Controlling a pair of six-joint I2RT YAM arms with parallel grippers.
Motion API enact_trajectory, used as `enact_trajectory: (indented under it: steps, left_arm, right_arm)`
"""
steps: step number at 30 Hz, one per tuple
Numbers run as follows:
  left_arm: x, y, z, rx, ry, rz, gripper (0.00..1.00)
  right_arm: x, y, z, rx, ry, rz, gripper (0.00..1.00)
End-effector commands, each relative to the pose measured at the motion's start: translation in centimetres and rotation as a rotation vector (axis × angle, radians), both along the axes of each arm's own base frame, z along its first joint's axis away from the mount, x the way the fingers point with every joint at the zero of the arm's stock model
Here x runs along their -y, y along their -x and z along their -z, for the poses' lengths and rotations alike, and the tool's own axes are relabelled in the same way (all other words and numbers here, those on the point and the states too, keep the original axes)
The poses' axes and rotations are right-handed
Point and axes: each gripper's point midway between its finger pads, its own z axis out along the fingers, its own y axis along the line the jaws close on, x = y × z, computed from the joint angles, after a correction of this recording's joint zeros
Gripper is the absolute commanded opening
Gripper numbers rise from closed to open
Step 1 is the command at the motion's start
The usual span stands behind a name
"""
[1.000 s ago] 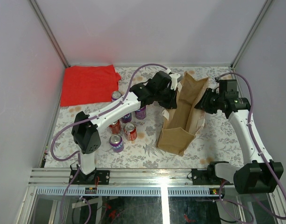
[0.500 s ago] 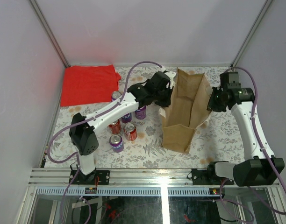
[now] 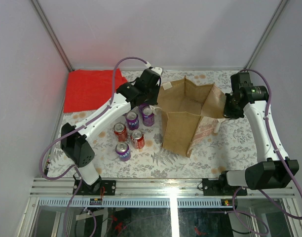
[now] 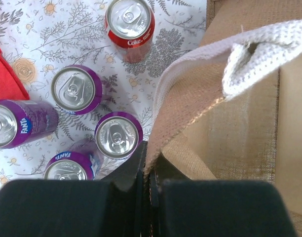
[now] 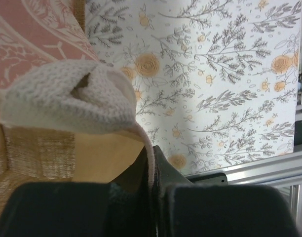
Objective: Place the beverage into the canvas bag
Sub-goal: Adjust the canvas bag at the center of the board.
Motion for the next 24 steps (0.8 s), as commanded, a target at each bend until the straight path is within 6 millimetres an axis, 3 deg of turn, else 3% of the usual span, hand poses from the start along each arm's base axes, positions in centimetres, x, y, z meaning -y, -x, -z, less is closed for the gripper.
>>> enact_trajectory:
  steps: [1, 8, 14, 19, 24]
  left_arm:
    - [-4.1, -0.8, -1.2, 0.060, -0.100, -0.082, 0.00]
    - [-3.2, 1.6, -0.4, 0.010, -0.057, -0.036, 0.00]
    - [-2.8, 3.8, 0.2, 0.012, -0.069, 0.021, 0.00]
    - [-2.8, 5.5, 1.4, 0.001, -0.076, 0.053, 0.00]
    - [-1.7, 5.9, 1.9, 0.006, -0.066, 0.071, 0.00]
  right_arm:
    - [2.5, 2.5, 0.6, -0.083, 0.108, -0.013, 0.00]
    - [2.6, 2.3, 0.1, -0.069, 0.093, -0.042, 0.00]
    - [3.8, 2.5, -0.3, -0.081, 0.165, -0.053, 0.00]
    - [3.0, 1.9, 0.8, -0.071, 0.120, -0.054, 0.00]
    - [3.1, 1.4, 1.6, -0.065, 0.125, -0.046, 0.00]
